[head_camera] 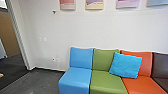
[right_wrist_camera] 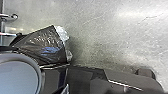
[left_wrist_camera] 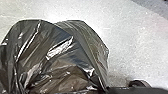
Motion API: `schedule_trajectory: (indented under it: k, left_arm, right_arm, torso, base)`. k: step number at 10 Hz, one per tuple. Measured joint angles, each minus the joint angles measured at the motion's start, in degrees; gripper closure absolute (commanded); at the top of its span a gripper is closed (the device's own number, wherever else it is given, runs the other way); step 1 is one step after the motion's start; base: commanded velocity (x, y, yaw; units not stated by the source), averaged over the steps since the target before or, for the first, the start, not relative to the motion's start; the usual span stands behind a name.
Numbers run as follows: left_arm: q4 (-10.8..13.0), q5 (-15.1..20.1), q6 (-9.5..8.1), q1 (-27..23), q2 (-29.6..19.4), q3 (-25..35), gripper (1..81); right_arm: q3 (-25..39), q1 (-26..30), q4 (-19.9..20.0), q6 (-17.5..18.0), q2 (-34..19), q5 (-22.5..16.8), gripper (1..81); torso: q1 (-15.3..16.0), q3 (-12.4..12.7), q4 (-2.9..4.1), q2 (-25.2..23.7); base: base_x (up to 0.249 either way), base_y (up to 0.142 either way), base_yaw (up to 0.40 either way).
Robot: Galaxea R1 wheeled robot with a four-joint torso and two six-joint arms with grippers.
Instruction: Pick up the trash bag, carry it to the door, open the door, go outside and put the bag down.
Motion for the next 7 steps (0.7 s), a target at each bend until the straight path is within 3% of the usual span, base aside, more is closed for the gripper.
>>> schedule_trajectory:
  k: [4,7]
  left_arm:
    - [0.15,-0.57,0.00,1.51,0.44,-0.09,81.1]
    - [0.33,-1.79,0.00,2.58,0.46,-0.15,81.1]
  right_arm:
    - [-1.54,-0.80,-0.15,-0.29,0.67,-0.13,1.0]
    - [-3.06,-1.79,-0.20,-0.93,2.40,-0.13,1.0]
  torso:
    - [-4.83,7.28,0.00,7.23]
    - [-8.18,8.26,0.00,12.41]
  base:
    - [0.000,0.000,0.000]
    - [0.000,0.000,0.000]
